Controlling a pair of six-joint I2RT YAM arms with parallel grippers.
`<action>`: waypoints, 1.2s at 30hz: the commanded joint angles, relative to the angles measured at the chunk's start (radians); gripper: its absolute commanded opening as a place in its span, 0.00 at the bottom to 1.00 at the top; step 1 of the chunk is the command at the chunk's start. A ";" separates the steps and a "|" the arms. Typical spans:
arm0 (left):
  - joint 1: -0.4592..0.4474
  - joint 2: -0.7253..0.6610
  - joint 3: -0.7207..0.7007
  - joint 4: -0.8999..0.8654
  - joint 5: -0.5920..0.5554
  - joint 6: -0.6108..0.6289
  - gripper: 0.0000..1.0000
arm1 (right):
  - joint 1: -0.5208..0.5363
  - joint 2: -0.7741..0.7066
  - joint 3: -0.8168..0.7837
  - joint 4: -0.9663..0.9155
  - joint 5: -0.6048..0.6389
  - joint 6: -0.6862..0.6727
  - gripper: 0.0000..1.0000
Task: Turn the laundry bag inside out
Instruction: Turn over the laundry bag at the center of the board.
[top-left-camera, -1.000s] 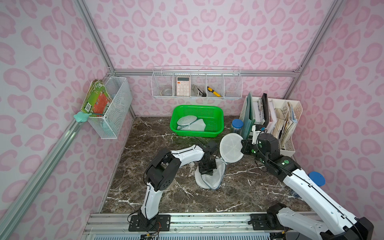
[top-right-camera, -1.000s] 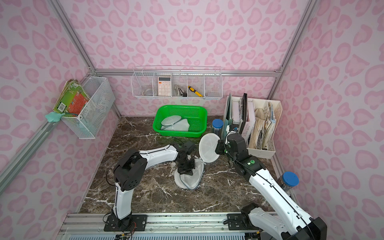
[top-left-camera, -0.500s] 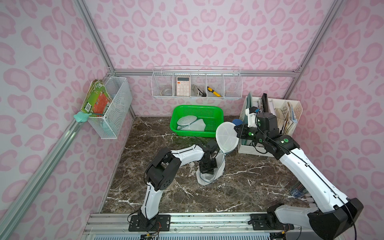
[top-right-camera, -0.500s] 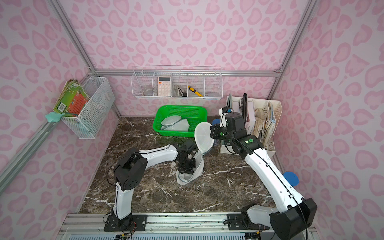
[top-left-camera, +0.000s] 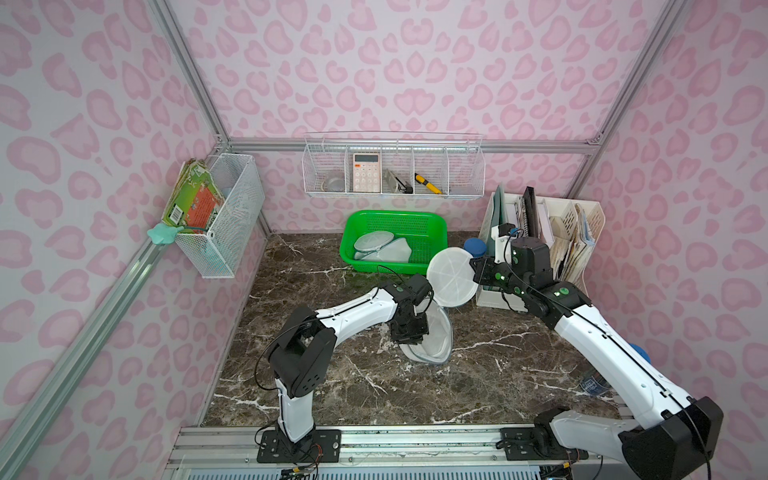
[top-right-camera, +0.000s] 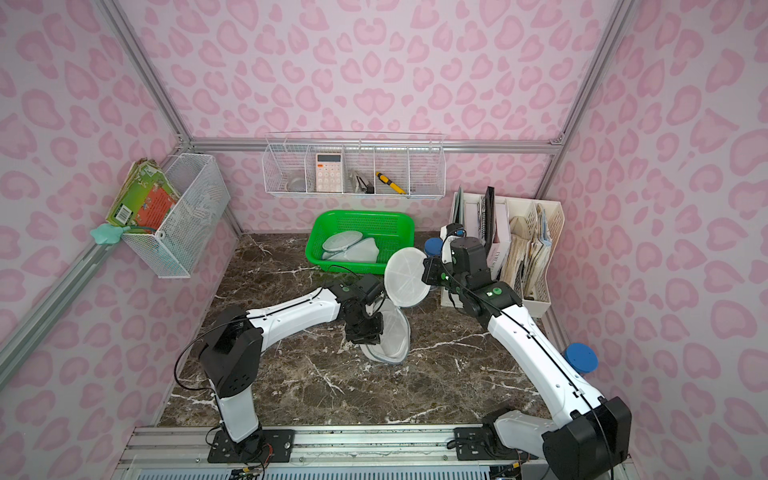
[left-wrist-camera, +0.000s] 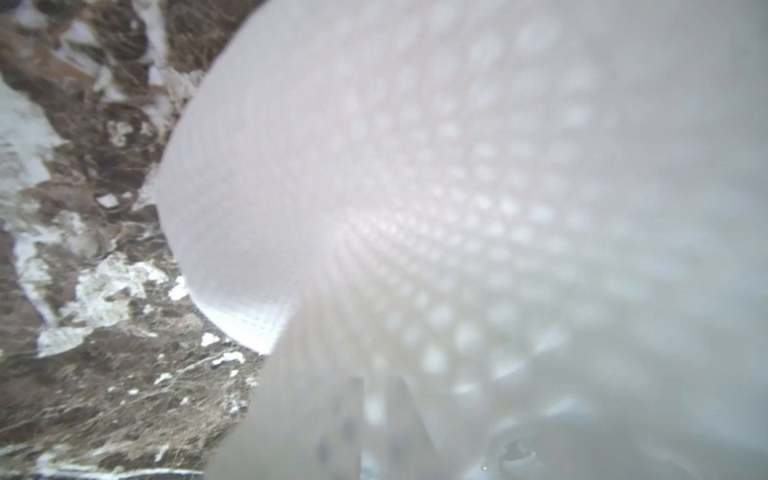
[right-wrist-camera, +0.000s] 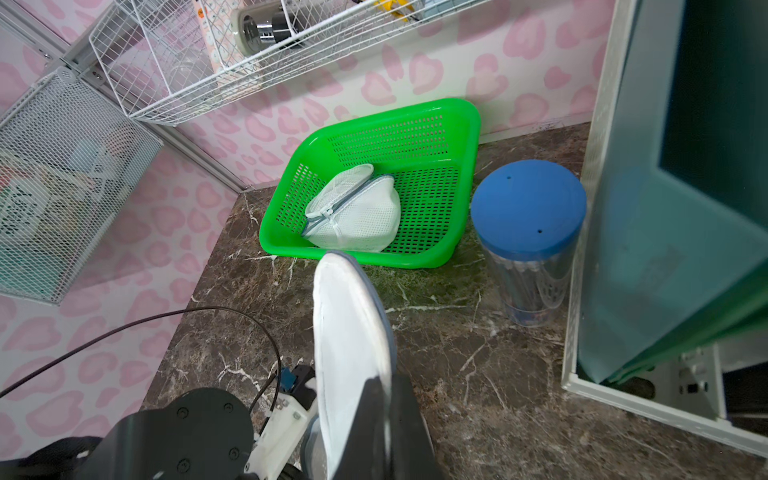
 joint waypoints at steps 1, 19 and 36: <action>0.001 -0.002 -0.002 -0.021 0.021 -0.016 0.18 | 0.005 -0.006 -0.014 0.047 0.021 -0.002 0.00; 0.018 0.098 -0.073 0.418 0.270 -0.380 0.00 | -0.026 -0.036 -0.114 0.102 0.018 0.021 0.00; -0.019 0.252 0.033 0.079 0.080 -0.231 0.00 | -0.065 0.120 0.172 0.043 -0.095 0.028 0.00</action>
